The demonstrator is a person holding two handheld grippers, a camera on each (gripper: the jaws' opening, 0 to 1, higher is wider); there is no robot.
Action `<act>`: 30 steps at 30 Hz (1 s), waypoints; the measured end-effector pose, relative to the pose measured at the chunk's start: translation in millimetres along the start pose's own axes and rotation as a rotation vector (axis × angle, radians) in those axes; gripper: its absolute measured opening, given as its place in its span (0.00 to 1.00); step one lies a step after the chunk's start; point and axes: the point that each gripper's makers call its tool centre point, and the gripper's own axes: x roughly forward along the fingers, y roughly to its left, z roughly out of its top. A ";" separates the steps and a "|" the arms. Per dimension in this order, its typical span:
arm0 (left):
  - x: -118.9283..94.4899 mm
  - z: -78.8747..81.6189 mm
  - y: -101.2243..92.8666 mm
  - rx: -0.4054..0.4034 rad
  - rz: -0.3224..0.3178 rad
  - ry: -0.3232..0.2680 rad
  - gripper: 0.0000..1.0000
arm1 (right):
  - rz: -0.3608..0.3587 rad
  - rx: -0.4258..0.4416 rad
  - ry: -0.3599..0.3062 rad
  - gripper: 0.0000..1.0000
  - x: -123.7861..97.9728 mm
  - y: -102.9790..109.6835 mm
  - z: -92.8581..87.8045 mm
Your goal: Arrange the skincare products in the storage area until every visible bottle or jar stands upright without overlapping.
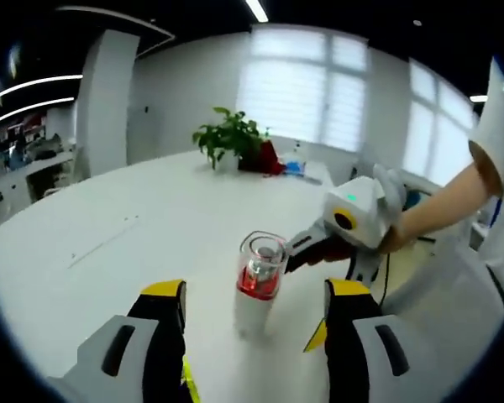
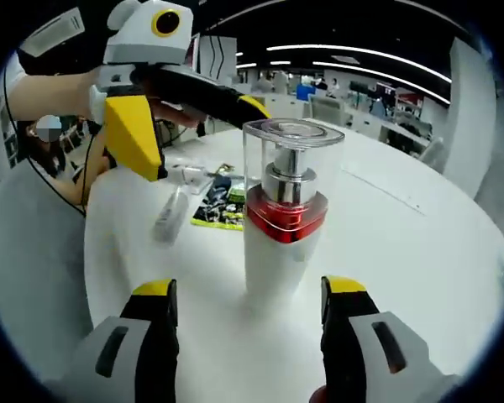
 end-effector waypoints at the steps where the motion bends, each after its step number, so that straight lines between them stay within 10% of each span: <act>1: -3.8 -0.8 0.6 -0.005 0.009 -0.002 0.63 | -0.008 0.000 0.001 0.68 -3.7 4.5 -0.4; 30: -132.3 -83.6 -3.3 -0.198 0.321 0.000 0.92 | -0.091 0.123 -0.028 0.85 -43.6 40.4 12.0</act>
